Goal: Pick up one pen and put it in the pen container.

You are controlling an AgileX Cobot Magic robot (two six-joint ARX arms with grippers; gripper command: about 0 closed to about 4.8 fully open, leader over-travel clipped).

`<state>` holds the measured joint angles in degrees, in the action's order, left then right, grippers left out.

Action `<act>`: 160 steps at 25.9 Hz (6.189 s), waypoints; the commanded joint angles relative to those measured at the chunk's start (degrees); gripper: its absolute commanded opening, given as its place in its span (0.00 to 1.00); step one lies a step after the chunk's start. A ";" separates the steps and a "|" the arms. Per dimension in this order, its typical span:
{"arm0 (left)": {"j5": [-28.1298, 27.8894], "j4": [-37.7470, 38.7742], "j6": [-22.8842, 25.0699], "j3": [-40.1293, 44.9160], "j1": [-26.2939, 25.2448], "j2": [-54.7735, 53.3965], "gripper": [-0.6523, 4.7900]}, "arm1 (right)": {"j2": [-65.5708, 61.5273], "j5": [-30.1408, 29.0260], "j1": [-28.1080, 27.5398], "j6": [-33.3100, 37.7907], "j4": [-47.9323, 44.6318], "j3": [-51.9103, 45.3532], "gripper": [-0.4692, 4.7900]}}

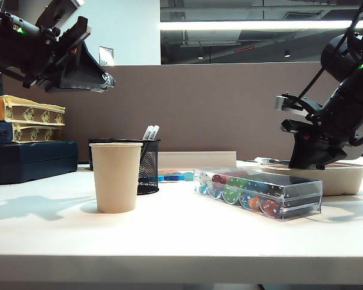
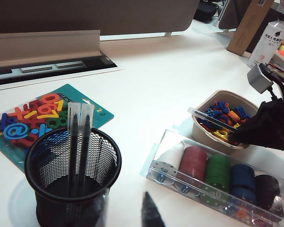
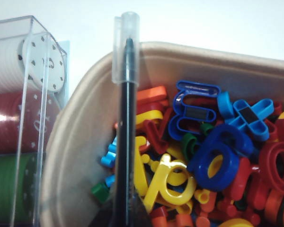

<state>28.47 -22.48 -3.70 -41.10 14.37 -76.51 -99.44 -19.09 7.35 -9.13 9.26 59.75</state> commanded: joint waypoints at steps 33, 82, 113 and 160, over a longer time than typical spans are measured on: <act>1.18 -8.02 -13.92 -1.60 0.04 0.28 0.28 | 0.59 -21.22 0.33 12.41 4.22 18.97 0.13; 12.28 -17.51 -41.53 -7.78 2.80 0.22 0.36 | 6.12 -35.65 15.78 18.38 -2.14 19.08 0.13; 12.92 -20.44 -46.31 -8.07 2.80 0.20 0.33 | 6.19 -39.10 20.26 21.24 -6.54 19.06 0.13; 13.31 -18.27 -44.09 -8.07 2.78 -0.77 0.11 | 6.08 -30.45 16.17 20.90 -6.23 19.06 0.64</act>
<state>41.36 -40.34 -48.29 -48.86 17.04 -77.30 -93.60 -50.43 24.27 11.97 3.86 78.46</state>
